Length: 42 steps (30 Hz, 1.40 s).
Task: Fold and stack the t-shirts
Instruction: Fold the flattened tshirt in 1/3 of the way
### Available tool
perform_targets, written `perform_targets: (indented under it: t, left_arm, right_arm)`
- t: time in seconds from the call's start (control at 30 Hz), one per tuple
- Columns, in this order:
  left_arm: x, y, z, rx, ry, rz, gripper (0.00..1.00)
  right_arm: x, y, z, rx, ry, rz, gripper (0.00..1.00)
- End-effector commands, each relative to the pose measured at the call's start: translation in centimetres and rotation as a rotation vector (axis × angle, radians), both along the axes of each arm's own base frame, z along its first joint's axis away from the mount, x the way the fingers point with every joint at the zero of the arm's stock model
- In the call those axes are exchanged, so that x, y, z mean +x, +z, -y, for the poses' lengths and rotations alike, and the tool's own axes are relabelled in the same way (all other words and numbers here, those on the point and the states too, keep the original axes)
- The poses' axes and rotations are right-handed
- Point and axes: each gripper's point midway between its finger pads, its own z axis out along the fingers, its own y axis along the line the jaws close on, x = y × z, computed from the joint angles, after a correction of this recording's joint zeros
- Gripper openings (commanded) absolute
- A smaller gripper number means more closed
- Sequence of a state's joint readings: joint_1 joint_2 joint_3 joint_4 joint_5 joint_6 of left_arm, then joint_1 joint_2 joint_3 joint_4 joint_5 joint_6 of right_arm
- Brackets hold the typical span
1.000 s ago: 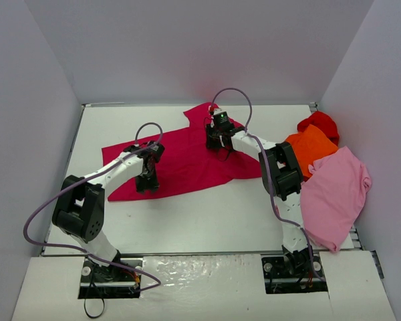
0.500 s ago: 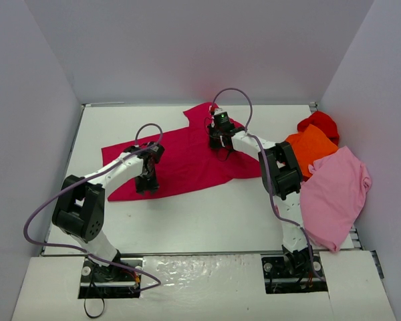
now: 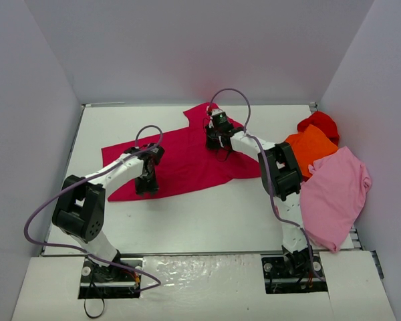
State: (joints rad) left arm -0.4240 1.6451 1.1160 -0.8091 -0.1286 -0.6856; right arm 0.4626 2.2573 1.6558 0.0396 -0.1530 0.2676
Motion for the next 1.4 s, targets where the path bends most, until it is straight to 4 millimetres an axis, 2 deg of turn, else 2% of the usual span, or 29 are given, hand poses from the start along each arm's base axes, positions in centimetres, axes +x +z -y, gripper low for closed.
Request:
perform_targets:
  t: [0.0, 0.2, 0.47, 0.6, 0.67, 0.8, 0.87, 0.97, 1.03, 1.07, 1.13, 1.17, 1.2, 1.27, 1.37]
  left_arm:
    - [0.6, 1.8, 0.7, -0.028, 0.002, 0.071, 0.26]
    - [0.5, 1.6, 0.9, -0.024, -0.006, 0.064, 0.26]
    - [0.6, 1.4, 0.9, -0.017, -0.012, 0.053, 0.26]
    - [0.6, 1.3, 1.0, -0.016, -0.014, 0.049, 0.26]
    - [0.6, 1.2, 0.9, -0.011, -0.014, 0.049, 0.26]
    - [1.0, 1.4, 0.8, -0.001, -0.018, 0.063, 0.27]
    - [1.1, 1.3, 0.8, 0.006, -0.025, 0.057, 0.27]
    - [2.5, 2.0, 1.2, 0.01, -0.05, 0.063, 0.24]
    - [4.0, 2.7, 1.8, 0.01, -0.059, 0.075, 0.06]
    - [4.6, 2.7, 2.0, 0.016, -0.064, 0.079, 0.02]
    - [6.0, 3.2, 2.8, 0.001, -0.072, 0.099, 0.0]
    - [6.9, 3.7, 3.2, -0.007, -0.074, 0.122, 0.0]
    - [7.3, 3.6, 3.4, -0.012, -0.075, 0.124, 0.0]
    - [7.9, 3.2, 4.3, -0.042, -0.078, 0.126, 0.0]
    - [8.2, 1.5, 6.0, -0.118, -0.089, 0.089, 0.0]
  right_arm:
    - [-0.2, 8.6, -3.6, 0.136, 0.085, 0.125, 0.0]
    - [-0.4, 8.9, -4.5, 0.183, 0.107, 0.122, 0.0]
    - [-0.8, 7.2, -5.3, 0.202, 0.117, 0.095, 0.01]
    - [-0.5, 7.1, -4.4, 0.173, 0.078, 0.108, 0.3]
    - [-0.3, 7.6, -3.9, 0.152, 0.062, 0.129, 0.38]
    - [-0.8, 9.4, -3.0, 0.138, 0.048, 0.158, 0.4]
    - [-1.6, 9.7, -2.7, 0.134, 0.047, 0.154, 0.39]
    - [-3.1, 9.9, -1.5, 0.112, 0.038, 0.152, 0.39]
    - [-4.3, 10.1, -0.1, 0.072, 0.02, 0.163, 0.38]
    - [-4.8, 10.8, 0.5, 0.059, 0.013, 0.178, 0.37]
    - [-5.8, 10.8, 2.1, 0.017, -0.009, 0.183, 0.28]
    - [-6.5, 10.1, 2.7, -0.003, -0.014, 0.167, 0.22]
    - [-6.8, 10.6, 3.1, -0.009, -0.017, 0.177, 0.14]
    - [-7.7, 10.4, 3.8, -0.025, -0.02, 0.168, 0.05]
    - [-9.0, 9.1, 5.1, -0.067, -0.033, 0.135, 0.0]
